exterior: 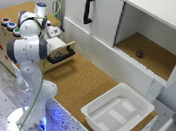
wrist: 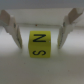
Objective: Turn the yellow block right
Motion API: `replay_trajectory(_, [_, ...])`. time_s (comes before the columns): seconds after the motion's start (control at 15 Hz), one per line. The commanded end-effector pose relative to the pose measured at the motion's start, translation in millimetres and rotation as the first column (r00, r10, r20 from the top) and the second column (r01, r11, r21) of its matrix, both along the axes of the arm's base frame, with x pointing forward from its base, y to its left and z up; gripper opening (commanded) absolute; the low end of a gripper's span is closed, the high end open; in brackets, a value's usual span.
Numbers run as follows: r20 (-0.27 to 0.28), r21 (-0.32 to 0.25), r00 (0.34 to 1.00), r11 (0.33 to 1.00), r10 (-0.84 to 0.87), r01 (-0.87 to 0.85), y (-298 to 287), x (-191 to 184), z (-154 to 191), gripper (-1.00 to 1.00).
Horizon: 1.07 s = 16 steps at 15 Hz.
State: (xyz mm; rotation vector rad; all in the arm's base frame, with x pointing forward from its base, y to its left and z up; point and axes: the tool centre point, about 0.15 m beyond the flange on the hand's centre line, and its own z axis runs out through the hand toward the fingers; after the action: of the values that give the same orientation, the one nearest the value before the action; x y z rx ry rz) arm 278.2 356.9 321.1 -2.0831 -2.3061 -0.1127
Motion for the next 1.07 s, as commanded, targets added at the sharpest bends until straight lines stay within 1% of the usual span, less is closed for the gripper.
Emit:
replay_trajectory(0.0, [0.033, -0.033, 0.999, 0.999, 0.003, -0.002, 4, 13, -13, -1.0])
replay_trajectory(0.07, [0.031, -0.036, 1.0, 0.999, -0.004, 0.005, 3, 13, -12, -1.0])
replay_trajectory(0.2, [0.006, -0.041, 0.996, 0.996, -0.085, 0.085, -1, 18, -7, -1.0])
replay_trajectory(0.27, [0.019, -0.053, 0.991, 0.989, -0.134, 0.135, -4, 17, -2, -1.0])
replay_trajectory(0.4, [0.002, -0.052, 0.961, 0.96, -0.276, 0.275, -13, 16, 11, -1.0])
replay_trajectory(0.47, [0.015, -0.062, 0.942, 0.94, -0.334, 0.334, -18, 12, 15, -1.0])
replay_trajectory(0.6, [-0.058, -0.051, 0.85, 0.852, -0.523, 0.521, -29, 11, 23, -1.0])
replay_trajectory(0.73, [-0.128, -0.042, 0.725, 0.734, -0.677, 0.678, -35, 10, 34, -1.0])
replay_trajectory(0.8, [-0.142, -0.036, 0.656, 0.666, -0.741, 0.745, -38, 11, 38, -1.0])
replay_trajectory(0.93, [-0.144, -0.005, 0.493, 0.499, -0.858, 0.866, -46, 11, 33, -1.0])
replay_trajectory(1.0, [-0.168, 0.012, 0.418, 0.423, -0.893, 0.906, -48, 10, 27, -1.0])
